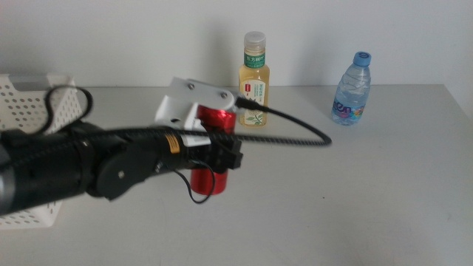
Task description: Use arms to grab the bottles and put them into the dustbin to the left of the table.
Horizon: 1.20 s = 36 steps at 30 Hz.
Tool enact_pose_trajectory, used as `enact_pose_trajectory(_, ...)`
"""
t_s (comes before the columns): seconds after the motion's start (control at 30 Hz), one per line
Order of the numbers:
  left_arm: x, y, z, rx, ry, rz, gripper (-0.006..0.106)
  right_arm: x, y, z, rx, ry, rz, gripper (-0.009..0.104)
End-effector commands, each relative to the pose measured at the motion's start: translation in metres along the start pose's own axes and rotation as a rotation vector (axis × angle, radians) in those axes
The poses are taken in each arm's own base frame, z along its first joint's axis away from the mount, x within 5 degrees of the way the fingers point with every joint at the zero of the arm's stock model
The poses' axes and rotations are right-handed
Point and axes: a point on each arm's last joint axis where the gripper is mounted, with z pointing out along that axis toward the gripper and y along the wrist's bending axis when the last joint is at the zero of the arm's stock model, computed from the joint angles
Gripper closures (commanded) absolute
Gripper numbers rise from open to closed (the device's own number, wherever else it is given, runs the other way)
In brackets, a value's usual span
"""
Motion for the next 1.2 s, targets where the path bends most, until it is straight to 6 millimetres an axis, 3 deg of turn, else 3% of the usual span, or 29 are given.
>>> enact_pose_trajectory(0.0, -0.052, 0.012, -0.032, -0.038, -0.073, -0.046, 0.093, -0.010, 0.000, -0.003, 0.001, -0.103, -0.021, 0.001)
enact_pose_trajectory(0.2, -0.105, 0.070, -0.076, -0.201, 0.170, 0.078, 0.093, -0.010, 0.000, -0.003, 0.001, -0.103, -0.021, 0.001)
enact_pose_trajectory(0.33, -0.137, 0.114, -0.112, -0.307, 0.245, 0.066, 0.093, -0.010, 0.000, -0.003, 0.001, -0.103, -0.021, 0.001)
enact_pose_trajectory(0.4, -0.152, 0.148, -0.138, -0.394, 0.272, 0.017, 0.093, -0.010, 0.000, -0.003, 0.001, -0.103, -0.021, 0.001)
enact_pose_trajectory(0.57, -0.158, 0.205, -0.165, -0.521, 0.307, -0.082, 0.093, -0.010, 0.000, -0.003, 0.001, -0.103, -0.021, 0.001)
enact_pose_trajectory(0.77, -0.140, 0.253, -0.157, -0.565, 0.388, -0.177, 0.093, -0.010, 0.000, -0.003, 0.001, -0.103, -0.021, 0.001)
enact_pose_trajectory(1.17, -0.078, 0.308, -0.090, -0.539, 0.692, -0.256, 0.093, -0.010, 0.000, -0.003, 0.001, -0.103, -0.021, 0.001)
